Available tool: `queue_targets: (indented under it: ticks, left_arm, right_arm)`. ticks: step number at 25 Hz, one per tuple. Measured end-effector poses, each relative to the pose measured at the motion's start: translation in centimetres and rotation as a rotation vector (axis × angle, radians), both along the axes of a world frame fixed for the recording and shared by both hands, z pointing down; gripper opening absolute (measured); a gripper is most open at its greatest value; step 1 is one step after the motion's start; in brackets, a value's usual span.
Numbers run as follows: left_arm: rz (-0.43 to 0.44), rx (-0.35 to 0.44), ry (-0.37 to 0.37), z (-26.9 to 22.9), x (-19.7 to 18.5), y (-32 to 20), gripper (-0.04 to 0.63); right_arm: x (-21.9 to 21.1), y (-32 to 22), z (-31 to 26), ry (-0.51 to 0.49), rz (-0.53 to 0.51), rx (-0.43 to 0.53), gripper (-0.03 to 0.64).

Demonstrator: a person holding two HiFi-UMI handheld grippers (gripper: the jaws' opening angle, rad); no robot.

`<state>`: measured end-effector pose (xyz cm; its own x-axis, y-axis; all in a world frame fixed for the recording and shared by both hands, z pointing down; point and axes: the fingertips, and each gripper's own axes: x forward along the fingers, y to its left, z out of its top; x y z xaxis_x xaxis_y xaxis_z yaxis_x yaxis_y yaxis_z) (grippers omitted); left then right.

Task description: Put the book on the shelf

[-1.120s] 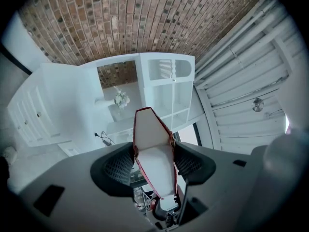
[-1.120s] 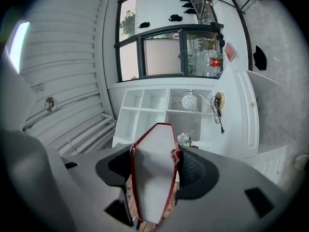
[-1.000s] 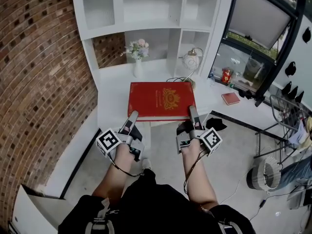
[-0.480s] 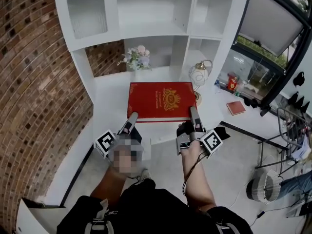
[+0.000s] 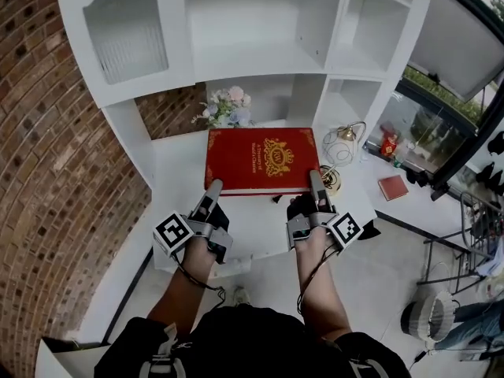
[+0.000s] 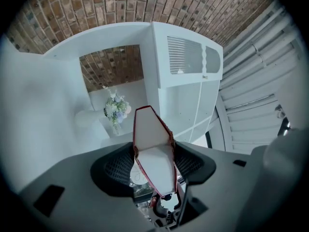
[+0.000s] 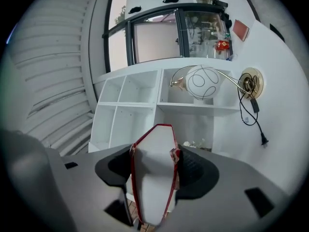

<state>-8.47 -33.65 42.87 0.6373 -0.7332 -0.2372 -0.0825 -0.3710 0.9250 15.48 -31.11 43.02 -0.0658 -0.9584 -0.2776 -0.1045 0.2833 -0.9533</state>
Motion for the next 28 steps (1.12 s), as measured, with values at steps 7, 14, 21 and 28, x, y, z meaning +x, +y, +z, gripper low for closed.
queue_targets:
  ticks: [7,14,21,28]
  left_arm:
    - [-0.015,-0.006,0.047,-0.5,1.0,-2.8,0.268]
    - [-0.081,0.026,0.042,-1.8,3.6,-5.5,0.268]
    - [-0.144,0.06,0.048,-3.2,5.9,-6.6,0.268]
    - [-0.187,0.109,0.032,-4.9,6.5,-7.7,0.272]
  right_arm:
    - [0.6,-3.7,-0.1,0.012,-0.036,-0.008,0.272]
    - [3.2,-7.6,-1.3,0.016,-0.112,-0.001,0.272]
    - [5.5,-10.3,-2.8,0.037,-0.182,0.023,0.272]
    - [6.1,-12.1,-5.0,0.052,-0.223,0.084,0.272]
